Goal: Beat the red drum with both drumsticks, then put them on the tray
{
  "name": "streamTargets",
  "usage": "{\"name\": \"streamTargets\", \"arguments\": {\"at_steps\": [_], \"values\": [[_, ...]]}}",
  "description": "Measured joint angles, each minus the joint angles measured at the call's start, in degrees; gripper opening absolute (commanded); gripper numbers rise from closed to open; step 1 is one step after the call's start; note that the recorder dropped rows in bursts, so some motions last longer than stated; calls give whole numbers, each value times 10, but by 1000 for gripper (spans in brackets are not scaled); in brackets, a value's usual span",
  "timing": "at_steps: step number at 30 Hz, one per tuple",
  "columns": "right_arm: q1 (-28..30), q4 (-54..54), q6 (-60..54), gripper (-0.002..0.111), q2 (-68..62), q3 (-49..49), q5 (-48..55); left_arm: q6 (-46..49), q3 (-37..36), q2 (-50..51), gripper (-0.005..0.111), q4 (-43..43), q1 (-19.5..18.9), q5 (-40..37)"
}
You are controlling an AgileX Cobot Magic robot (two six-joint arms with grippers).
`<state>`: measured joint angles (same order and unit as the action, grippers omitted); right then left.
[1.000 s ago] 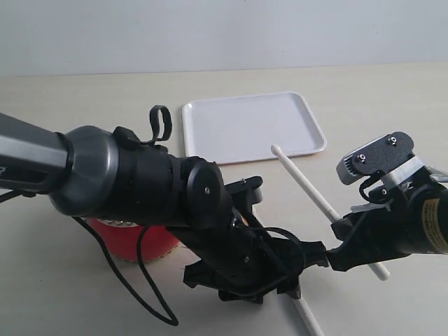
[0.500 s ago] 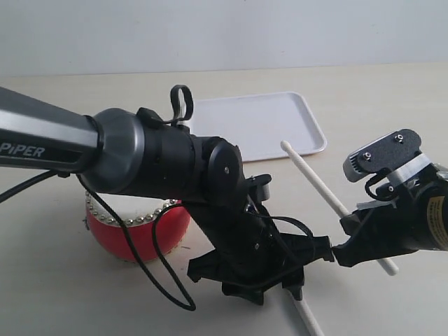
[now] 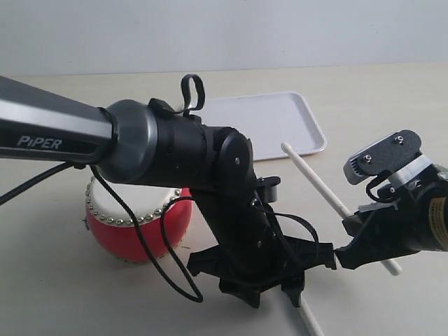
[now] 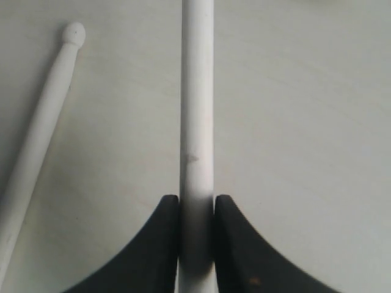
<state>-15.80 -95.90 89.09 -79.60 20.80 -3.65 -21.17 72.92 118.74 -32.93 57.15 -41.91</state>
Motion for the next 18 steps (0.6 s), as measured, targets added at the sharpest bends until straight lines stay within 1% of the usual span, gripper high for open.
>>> {"name": "streamTargets", "arguments": {"at_steps": [12,18], "values": [[2,11,8,0,1,0,29,11,0,-2,53,-2,-1,55],[2,12,10,0,1,0,42,12,1,6,53,-13,-1,64]]}}
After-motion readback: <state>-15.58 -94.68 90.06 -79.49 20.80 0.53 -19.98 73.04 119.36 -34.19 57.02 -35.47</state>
